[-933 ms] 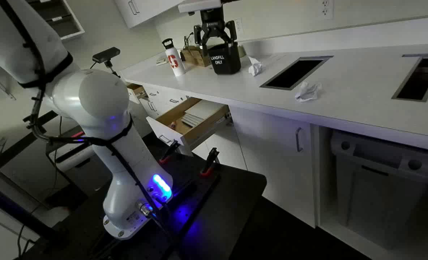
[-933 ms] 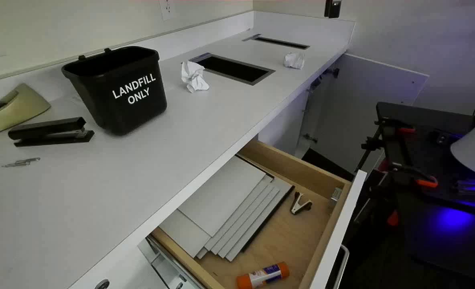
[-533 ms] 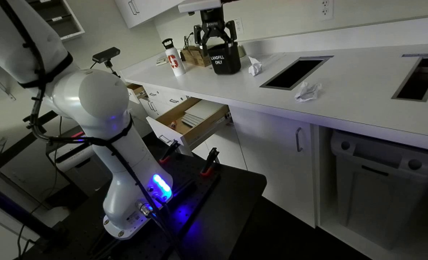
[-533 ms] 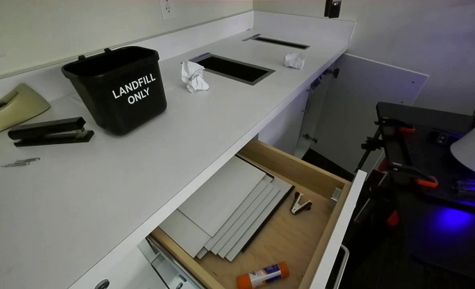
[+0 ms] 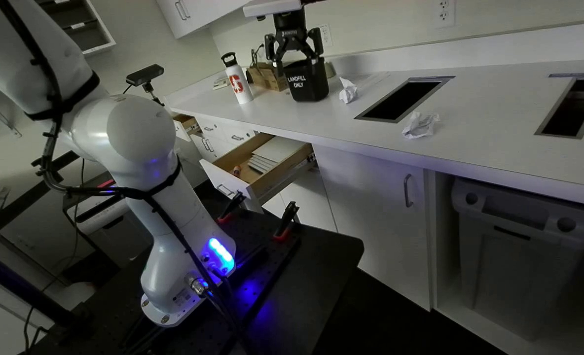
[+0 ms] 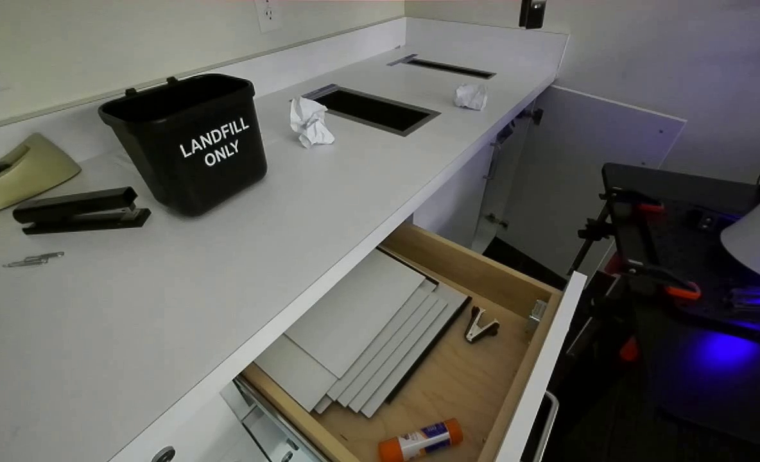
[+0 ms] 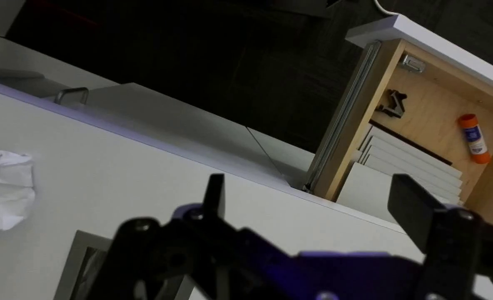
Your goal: Close the open cabinet door on the far right
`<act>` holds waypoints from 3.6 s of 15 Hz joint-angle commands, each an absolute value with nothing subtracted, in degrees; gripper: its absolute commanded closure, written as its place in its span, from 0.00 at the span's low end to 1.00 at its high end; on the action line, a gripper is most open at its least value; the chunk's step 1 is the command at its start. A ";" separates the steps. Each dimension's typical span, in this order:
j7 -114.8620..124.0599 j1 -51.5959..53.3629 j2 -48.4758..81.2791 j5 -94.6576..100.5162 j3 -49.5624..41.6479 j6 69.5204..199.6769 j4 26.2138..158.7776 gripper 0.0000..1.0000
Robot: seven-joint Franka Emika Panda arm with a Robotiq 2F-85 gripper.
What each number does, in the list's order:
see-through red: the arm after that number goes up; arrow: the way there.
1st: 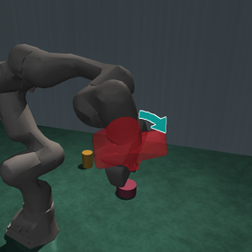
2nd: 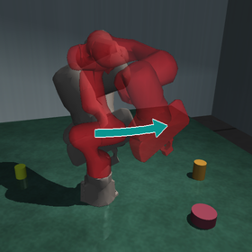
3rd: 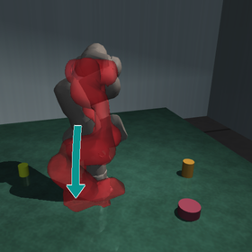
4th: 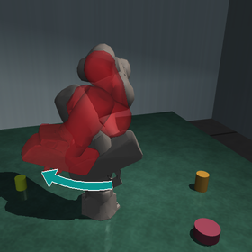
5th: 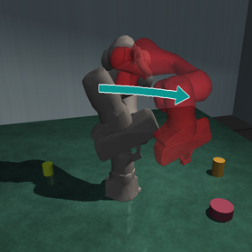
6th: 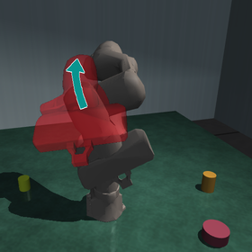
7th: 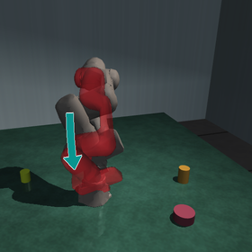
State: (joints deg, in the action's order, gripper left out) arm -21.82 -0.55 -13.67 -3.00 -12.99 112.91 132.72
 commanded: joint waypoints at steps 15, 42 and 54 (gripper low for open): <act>-8.81 -23.56 -16.16 1.60 -24.67 122.99 139.15 0.00; 2.16 -32.73 -2.01 -18.65 -43.62 134.87 136.88 0.00; 17.72 -32.70 17.59 -26.46 -42.63 176.78 137.13 0.25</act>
